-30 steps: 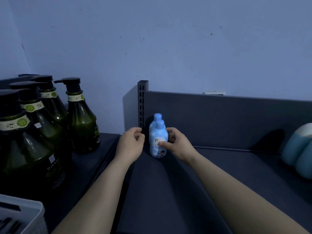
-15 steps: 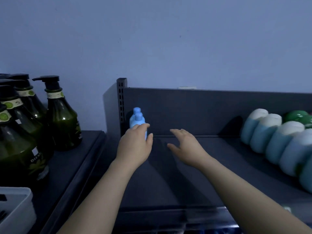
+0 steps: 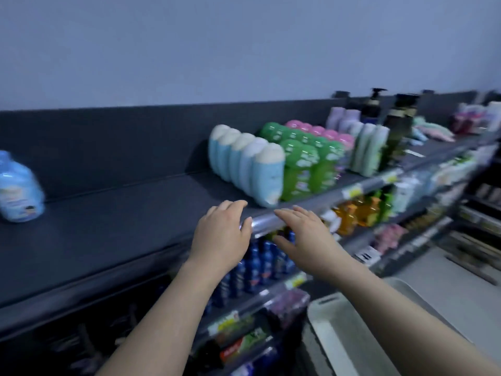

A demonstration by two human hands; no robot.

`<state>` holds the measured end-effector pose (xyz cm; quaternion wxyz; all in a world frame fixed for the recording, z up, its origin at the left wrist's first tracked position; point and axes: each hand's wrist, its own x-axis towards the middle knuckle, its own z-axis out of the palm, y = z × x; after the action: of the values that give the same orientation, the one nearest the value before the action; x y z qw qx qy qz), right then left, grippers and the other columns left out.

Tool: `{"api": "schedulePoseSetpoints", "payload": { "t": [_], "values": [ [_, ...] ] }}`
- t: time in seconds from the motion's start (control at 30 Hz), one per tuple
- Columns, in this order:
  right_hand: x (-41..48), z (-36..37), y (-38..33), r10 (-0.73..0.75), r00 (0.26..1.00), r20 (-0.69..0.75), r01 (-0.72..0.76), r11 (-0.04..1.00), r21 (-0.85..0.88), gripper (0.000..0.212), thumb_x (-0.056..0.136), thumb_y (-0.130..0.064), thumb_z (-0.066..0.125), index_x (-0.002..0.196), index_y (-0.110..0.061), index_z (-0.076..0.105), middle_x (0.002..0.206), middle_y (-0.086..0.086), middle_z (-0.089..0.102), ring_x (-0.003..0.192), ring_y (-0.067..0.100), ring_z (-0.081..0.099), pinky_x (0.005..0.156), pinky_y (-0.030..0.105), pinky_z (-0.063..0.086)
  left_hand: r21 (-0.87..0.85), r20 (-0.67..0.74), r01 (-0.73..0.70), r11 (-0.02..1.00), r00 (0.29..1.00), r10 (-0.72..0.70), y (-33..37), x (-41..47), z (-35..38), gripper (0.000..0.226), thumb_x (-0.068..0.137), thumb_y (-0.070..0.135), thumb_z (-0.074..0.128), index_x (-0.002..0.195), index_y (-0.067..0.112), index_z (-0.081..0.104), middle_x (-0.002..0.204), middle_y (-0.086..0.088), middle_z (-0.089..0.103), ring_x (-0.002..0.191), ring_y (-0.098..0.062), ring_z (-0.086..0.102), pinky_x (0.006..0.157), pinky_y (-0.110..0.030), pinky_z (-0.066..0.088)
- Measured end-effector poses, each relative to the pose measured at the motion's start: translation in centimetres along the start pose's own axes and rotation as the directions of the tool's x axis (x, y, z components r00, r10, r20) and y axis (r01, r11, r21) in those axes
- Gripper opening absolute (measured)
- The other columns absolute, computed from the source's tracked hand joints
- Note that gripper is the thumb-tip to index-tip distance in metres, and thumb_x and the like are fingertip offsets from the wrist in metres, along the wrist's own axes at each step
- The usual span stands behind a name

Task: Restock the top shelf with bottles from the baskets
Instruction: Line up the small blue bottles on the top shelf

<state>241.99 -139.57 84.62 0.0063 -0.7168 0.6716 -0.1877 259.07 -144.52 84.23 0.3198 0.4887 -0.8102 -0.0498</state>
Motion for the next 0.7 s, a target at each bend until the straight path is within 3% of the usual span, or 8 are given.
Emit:
{"api": "schedulePoseSetpoints", "payload": {
  "t": [0.23,0.4,0.53,0.7],
  "values": [
    [-11.3,-2.3,14.4,0.315,0.949,0.025,-0.313,0.947,-0.077,0.054,0.094,-0.034,0.054,0.144,-0.021,0.04,0.146,-0.002,0.046,0.139,0.021,0.03,0.113,0.036,0.024,-0.128,0.222,-0.155,0.98,0.958,0.181,12.5,-2.1,11.3,0.033,0.095,0.033,0.047,0.125,0.021,0.054,0.122,0.0,0.059,0.111,-0.025,0.054,0.089,-0.04,0.047],
    [-16.4,-1.8,22.5,0.524,0.851,0.031,-0.52,0.85,-0.085,0.052,0.094,-0.03,0.055,0.143,-0.02,0.042,0.143,0.0,0.049,0.138,0.023,0.032,0.11,0.031,0.025,-0.158,0.372,-0.208,0.965,0.893,0.253,17.6,-2.2,18.7,0.038,0.097,0.035,0.044,0.133,0.023,0.049,0.127,0.001,0.057,0.114,-0.024,0.052,0.091,-0.037,0.047],
    [-18.5,-0.1,28.2,0.635,0.769,0.071,-0.627,0.772,-0.106,0.044,0.095,-0.026,0.054,0.138,-0.019,0.047,0.139,0.0,0.054,0.134,0.023,0.037,0.105,0.028,0.025,-0.153,0.496,-0.249,0.956,0.818,0.292,20.2,-0.7,25.1,0.033,0.096,0.033,0.045,0.124,0.018,0.054,0.121,-0.003,0.058,0.111,-0.028,0.054,0.089,-0.041,0.047],
    [-18.5,3.0,35.4,0.753,0.647,0.118,-0.742,0.658,-0.128,0.052,0.093,-0.028,0.056,0.143,-0.021,0.043,0.141,0.001,0.052,0.136,0.023,0.036,0.107,0.028,0.026,-0.163,0.605,-0.299,0.94,0.723,0.334,21.4,2.5,33.9,0.031,0.094,0.034,0.048,0.119,0.017,0.055,0.118,-0.006,0.059,0.108,-0.03,0.055,0.088,-0.041,0.047]
  ]
}}
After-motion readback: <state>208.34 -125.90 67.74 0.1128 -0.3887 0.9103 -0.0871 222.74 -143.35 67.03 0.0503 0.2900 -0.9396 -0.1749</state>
